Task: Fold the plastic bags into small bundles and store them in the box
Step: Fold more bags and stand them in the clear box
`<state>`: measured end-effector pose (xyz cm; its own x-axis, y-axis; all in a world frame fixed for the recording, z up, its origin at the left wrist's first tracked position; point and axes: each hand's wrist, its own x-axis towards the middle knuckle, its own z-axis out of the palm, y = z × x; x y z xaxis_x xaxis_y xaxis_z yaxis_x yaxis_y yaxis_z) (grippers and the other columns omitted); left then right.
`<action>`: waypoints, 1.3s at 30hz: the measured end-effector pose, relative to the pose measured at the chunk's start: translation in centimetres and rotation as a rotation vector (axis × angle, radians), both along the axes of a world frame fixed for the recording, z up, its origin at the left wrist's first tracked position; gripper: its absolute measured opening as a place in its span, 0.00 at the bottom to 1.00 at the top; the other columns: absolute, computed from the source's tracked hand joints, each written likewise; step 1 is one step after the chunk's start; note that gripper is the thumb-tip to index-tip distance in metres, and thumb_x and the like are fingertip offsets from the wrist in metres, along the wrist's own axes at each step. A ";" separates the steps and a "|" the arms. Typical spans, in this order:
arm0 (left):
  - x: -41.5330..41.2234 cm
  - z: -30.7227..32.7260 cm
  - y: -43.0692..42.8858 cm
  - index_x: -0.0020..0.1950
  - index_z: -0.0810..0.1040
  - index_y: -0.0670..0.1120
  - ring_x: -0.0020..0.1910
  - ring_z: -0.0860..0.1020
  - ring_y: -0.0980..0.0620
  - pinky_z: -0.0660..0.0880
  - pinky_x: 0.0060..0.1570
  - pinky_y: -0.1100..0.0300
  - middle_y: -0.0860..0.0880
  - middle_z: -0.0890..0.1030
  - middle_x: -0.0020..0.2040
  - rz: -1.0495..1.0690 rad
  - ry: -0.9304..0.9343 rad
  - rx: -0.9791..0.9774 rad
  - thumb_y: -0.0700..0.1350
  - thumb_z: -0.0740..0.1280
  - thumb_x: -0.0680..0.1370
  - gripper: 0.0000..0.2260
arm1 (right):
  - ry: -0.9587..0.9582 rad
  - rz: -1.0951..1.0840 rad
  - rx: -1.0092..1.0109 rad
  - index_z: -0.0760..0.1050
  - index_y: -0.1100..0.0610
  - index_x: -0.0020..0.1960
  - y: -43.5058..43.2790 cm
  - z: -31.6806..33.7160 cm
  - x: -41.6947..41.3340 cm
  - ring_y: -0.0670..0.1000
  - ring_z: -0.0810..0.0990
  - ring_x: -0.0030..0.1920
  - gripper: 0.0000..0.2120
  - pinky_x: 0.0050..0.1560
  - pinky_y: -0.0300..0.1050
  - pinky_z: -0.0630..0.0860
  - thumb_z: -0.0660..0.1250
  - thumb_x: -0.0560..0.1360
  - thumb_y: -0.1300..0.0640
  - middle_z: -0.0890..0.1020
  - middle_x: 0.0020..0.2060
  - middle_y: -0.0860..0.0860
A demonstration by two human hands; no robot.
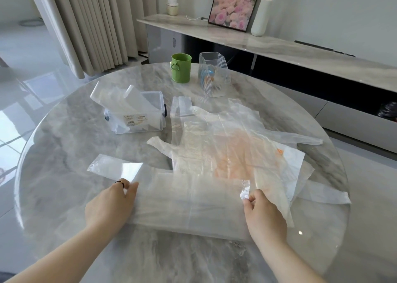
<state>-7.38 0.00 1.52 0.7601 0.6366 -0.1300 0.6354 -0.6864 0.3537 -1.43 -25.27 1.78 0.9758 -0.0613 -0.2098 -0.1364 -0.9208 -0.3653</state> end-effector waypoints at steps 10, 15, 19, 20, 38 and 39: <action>-0.3 0.9 1.1 0.49 0.69 0.53 0.38 0.75 0.49 0.62 0.32 0.60 0.58 0.75 0.35 0.059 -0.139 -0.103 0.58 0.54 0.78 0.11 | 0.021 0.008 -0.071 0.61 0.54 0.45 -0.1 0.3 -0.1 0.54 0.71 0.39 0.06 0.37 0.41 0.65 0.50 0.81 0.55 0.73 0.38 0.49; -0.9 0.6 -0.1 0.37 0.71 0.48 0.54 0.69 0.47 0.60 0.50 0.60 0.63 0.74 0.51 -0.101 -0.119 -0.146 0.55 0.60 0.77 0.14 | 0.059 -0.044 0.020 0.57 0.51 0.34 0.0 0.6 -0.7 0.54 0.70 0.38 0.13 0.35 0.43 0.63 0.55 0.76 0.57 0.68 0.31 0.46; -0.8 0.0 0.3 0.50 0.75 0.46 0.56 0.71 0.54 0.55 0.57 0.61 0.59 0.73 0.62 -0.179 -0.063 0.050 0.54 0.57 0.79 0.13 | 0.072 -0.058 0.024 0.56 0.53 0.34 0.1 0.7 -0.9 0.54 0.70 0.38 0.13 0.34 0.43 0.63 0.56 0.75 0.58 0.69 0.32 0.48; -0.8 -0.1 0.3 0.55 0.74 0.47 0.59 0.70 0.55 0.55 0.59 0.61 0.58 0.73 0.62 -0.181 -0.097 0.042 0.54 0.57 0.79 0.13 | 0.069 -0.057 0.020 0.57 0.53 0.35 0.1 0.6 -0.9 0.55 0.70 0.39 0.12 0.35 0.43 0.63 0.56 0.75 0.59 0.70 0.33 0.49; -0.3 -3.1 -3.8 0.59 0.78 0.52 0.61 0.75 0.55 0.45 0.69 0.63 0.52 0.81 0.58 -0.829 0.059 0.365 0.53 0.38 0.82 0.28 | -0.027 -0.083 -0.031 0.57 0.56 0.48 -0.2 0.0 -0.5 0.55 0.71 0.38 0.06 0.31 0.43 0.63 0.53 0.77 0.64 0.71 0.36 0.51; 0.0 -3.3 -3.8 0.57 0.80 0.53 0.58 0.78 0.57 0.46 0.68 0.63 0.53 0.81 0.57 -0.830 0.061 0.374 0.53 0.38 0.82 0.30 | -0.017 -0.085 -0.026 0.56 0.56 0.48 -0.2 -0.1 -0.4 0.55 0.71 0.37 0.06 0.28 0.43 0.61 0.53 0.76 0.65 0.71 0.35 0.51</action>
<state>-7.37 -3.83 -1.80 0.9914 -0.1035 -0.0798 -0.1040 -0.9946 -0.0021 -1.86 -25.51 1.68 0.9703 -0.1491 -0.1902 -0.2082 -0.9156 -0.3441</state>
